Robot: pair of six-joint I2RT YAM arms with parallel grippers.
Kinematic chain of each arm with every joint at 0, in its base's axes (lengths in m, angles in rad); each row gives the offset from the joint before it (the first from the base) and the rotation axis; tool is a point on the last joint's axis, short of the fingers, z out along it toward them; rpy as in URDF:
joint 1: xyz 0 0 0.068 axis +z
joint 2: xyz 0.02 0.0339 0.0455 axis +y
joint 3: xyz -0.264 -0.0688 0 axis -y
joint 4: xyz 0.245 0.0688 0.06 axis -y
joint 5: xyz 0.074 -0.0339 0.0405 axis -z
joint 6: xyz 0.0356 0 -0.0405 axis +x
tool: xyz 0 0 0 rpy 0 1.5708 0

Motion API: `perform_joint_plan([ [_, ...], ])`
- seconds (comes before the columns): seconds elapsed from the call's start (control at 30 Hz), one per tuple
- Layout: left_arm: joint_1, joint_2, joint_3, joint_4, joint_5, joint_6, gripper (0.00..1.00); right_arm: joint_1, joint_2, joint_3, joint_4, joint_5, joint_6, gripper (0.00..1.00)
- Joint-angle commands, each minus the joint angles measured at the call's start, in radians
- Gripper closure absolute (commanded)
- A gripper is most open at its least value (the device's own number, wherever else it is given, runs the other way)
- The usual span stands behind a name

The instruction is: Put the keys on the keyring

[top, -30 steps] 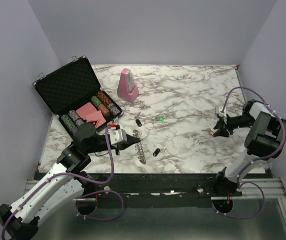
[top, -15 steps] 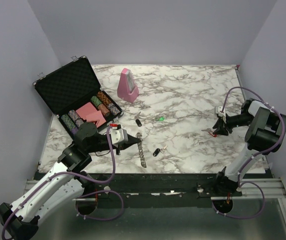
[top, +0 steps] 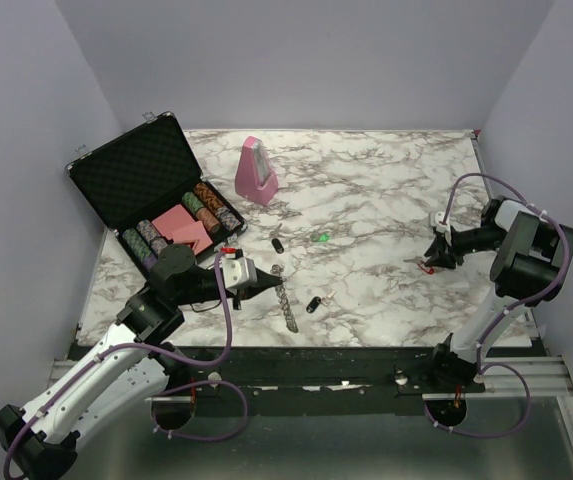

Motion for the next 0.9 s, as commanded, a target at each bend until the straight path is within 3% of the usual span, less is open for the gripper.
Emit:
perform_joint_plan([
  [0.0, 0.003, -0.003, 0.001, 0.027, 0.028, 0.019, 1.00, 0.014, 0.021, 0.008, 0.034, -0.024, -0.039, 0.60],
  [0.87, 0.001, 0.000, 0.003, 0.027, 0.028, 0.019, 1.00, 0.040, 0.044, 0.014, 0.020, -0.012, -0.039, 0.70],
])
